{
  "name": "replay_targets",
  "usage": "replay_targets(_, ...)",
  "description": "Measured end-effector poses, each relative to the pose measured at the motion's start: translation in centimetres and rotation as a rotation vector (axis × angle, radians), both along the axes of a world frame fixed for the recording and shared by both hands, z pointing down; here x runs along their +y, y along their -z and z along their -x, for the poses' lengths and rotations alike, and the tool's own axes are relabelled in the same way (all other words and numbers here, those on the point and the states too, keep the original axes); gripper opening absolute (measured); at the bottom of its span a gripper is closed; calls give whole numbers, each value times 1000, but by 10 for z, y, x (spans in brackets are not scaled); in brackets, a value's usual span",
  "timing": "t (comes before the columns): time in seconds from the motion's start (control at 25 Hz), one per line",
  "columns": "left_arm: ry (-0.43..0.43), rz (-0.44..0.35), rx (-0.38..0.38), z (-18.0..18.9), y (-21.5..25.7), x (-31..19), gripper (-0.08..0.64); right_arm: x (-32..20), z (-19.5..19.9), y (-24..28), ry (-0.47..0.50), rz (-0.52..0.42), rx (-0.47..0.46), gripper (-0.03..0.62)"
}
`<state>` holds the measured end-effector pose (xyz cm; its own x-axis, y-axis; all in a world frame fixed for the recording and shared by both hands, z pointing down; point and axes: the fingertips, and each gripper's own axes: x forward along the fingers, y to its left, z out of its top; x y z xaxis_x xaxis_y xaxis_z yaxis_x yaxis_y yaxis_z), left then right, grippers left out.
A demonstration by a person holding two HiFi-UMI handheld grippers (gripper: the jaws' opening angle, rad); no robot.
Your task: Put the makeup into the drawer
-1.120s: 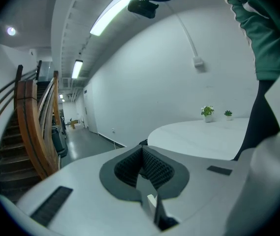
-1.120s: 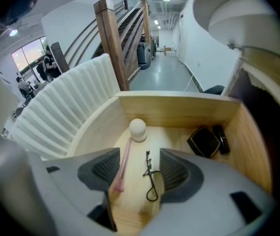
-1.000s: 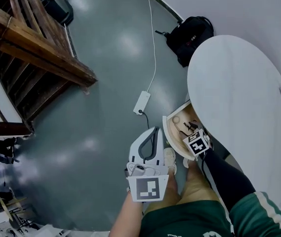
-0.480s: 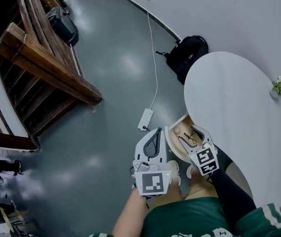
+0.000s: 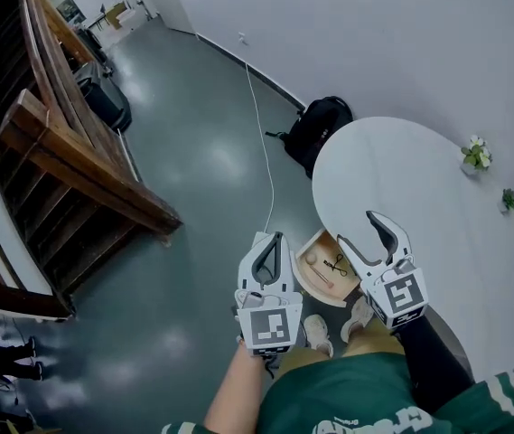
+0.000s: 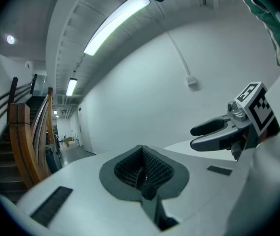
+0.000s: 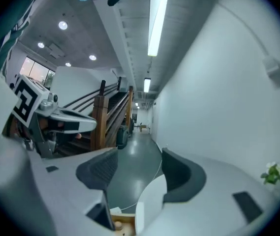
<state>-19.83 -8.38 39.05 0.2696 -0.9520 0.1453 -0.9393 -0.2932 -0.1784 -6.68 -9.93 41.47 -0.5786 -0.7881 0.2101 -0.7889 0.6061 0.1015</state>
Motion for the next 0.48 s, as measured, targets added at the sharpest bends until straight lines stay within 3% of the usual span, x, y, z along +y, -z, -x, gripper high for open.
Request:
replay_targets(0.28,-40,-37,19,-14,27,-10,0,7,-20,54,-13,-101,-43,303)
replay_targets(0.48,-50,-56,22,-22,37,-15,0,1,-34,65,-61,-108,-53,197)
